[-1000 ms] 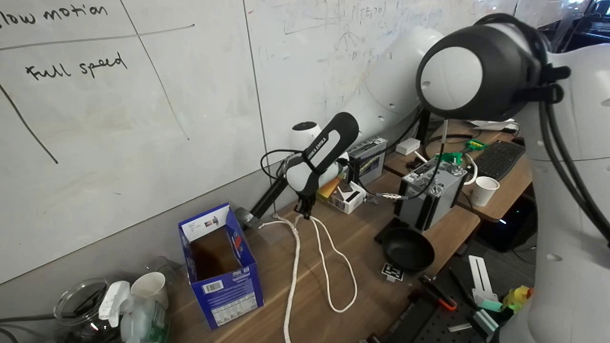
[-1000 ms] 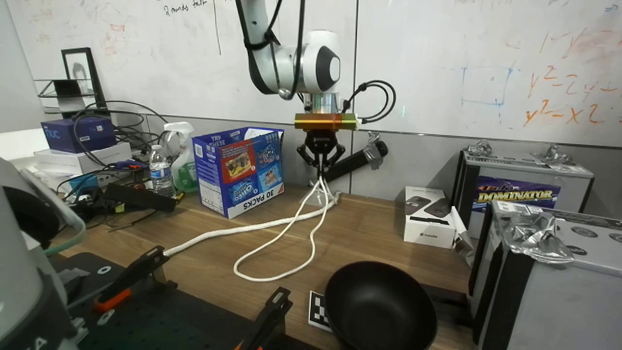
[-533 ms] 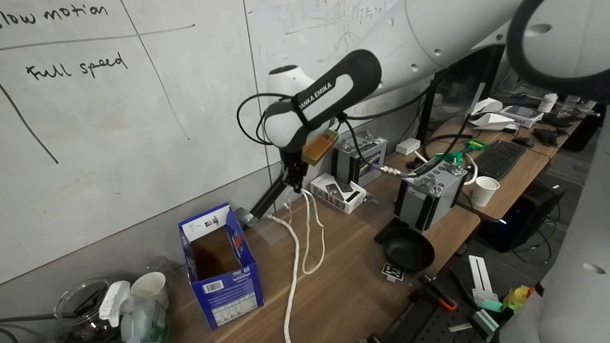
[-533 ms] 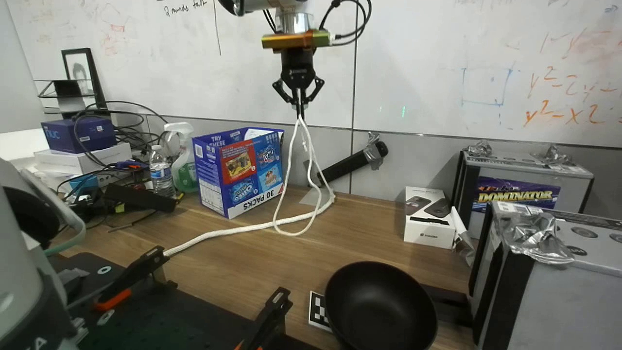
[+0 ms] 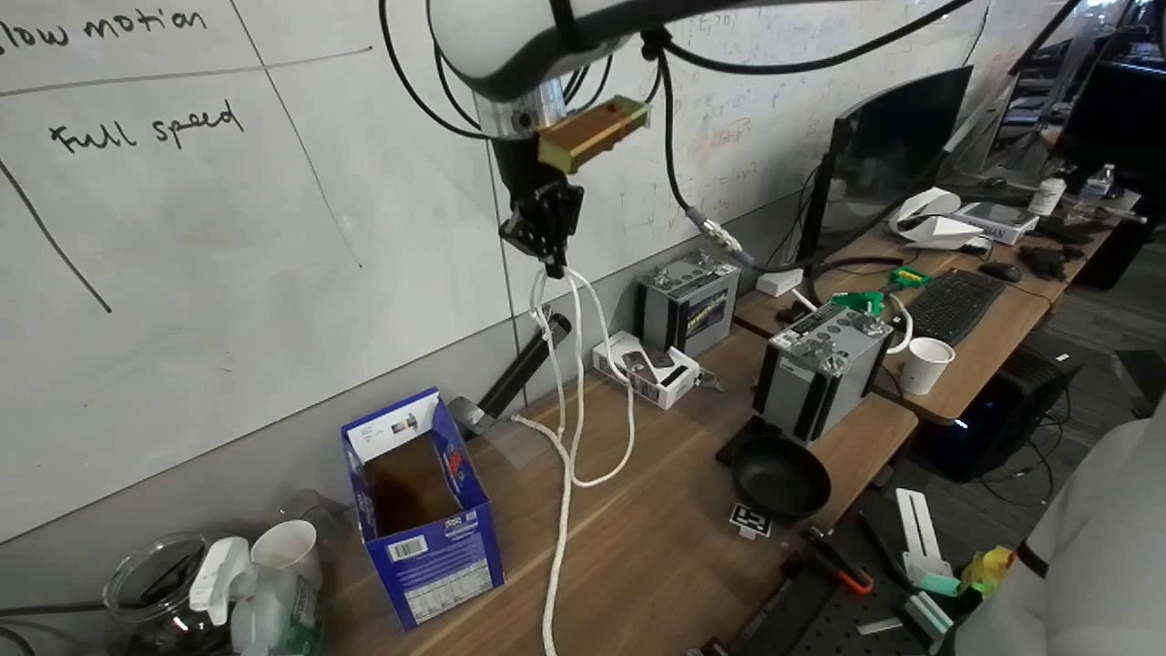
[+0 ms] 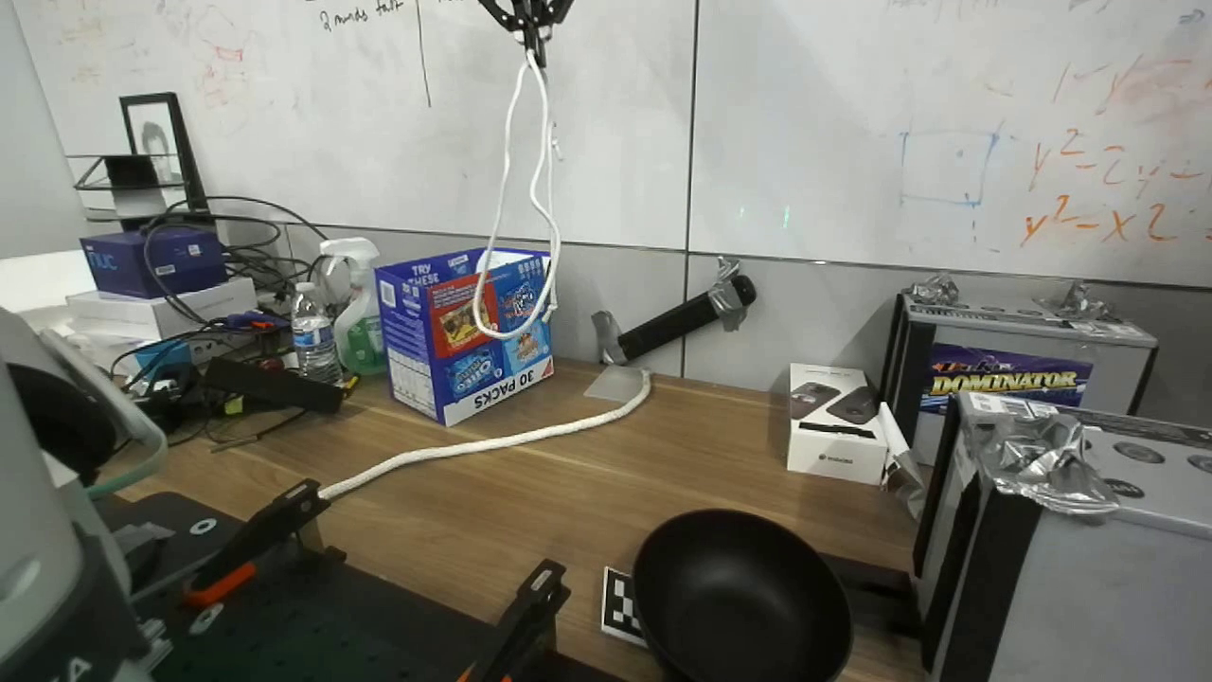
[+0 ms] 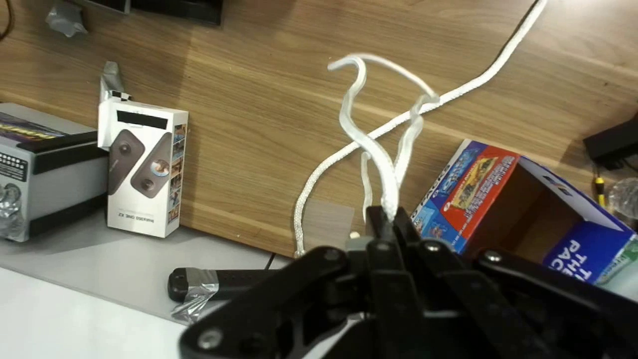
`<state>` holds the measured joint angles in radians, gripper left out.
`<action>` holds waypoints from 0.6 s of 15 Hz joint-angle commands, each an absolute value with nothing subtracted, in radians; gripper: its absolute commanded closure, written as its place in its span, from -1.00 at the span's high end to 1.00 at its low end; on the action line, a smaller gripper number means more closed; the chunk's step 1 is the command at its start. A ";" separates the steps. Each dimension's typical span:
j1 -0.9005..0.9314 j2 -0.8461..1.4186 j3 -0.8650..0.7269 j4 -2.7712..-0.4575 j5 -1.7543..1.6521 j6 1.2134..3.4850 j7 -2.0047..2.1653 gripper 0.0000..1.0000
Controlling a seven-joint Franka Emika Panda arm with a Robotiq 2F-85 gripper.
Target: Put the right and left ropes in the box
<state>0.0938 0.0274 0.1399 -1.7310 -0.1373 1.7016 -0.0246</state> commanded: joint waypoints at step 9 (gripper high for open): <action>0.255 0.401 0.166 -1.159 -0.237 1.507 0.139 -0.92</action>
